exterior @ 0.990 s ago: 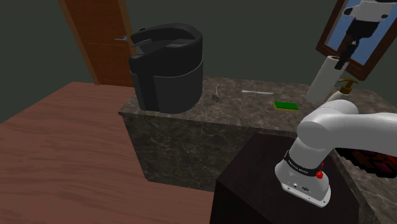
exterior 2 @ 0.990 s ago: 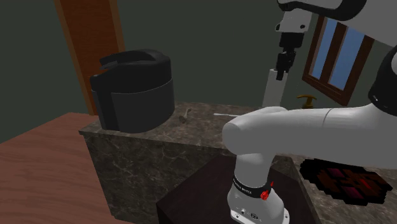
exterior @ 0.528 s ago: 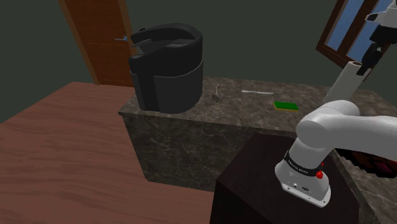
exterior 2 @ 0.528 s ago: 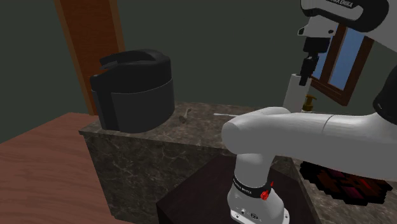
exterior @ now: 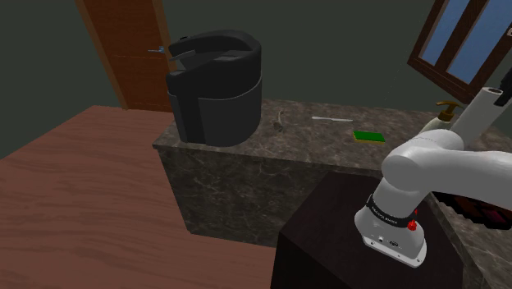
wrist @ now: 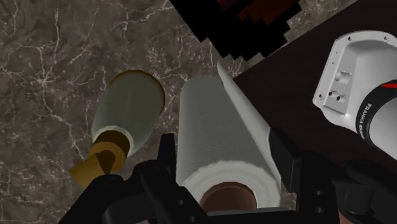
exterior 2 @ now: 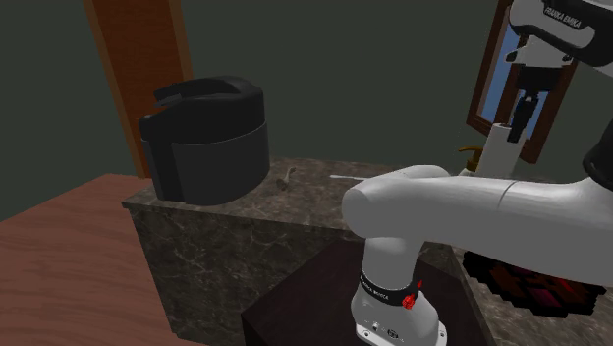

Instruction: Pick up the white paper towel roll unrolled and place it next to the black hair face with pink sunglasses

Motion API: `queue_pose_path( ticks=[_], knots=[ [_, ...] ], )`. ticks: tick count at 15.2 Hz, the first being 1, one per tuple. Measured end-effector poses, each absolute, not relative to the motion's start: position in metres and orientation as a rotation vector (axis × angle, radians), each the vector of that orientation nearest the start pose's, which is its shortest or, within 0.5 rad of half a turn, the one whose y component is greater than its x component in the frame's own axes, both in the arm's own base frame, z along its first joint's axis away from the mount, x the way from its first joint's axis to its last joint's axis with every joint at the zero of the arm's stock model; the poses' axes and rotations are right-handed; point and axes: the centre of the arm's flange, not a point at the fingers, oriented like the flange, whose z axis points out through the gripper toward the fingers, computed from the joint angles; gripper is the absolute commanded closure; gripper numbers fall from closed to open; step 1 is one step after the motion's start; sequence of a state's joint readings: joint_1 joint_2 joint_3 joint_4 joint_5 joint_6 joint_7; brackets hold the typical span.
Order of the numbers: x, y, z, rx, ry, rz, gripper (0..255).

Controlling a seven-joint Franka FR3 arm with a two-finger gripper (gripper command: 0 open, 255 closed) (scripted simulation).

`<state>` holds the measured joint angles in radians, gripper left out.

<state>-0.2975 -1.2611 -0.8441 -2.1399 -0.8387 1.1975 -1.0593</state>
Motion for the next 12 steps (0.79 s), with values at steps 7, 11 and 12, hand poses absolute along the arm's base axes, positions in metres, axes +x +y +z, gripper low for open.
queue_pose_path(
  ticks=[7,11,12],
  knots=[
    [-0.205,-0.420,0.545,-3.129,-0.047,-0.045,255],
    [-0.245,-0.445,0.539,-3.129,-0.047,-0.045,255],
    [-0.254,-0.451,0.535,-3.129,-0.048,-0.045,255]
  ],
)
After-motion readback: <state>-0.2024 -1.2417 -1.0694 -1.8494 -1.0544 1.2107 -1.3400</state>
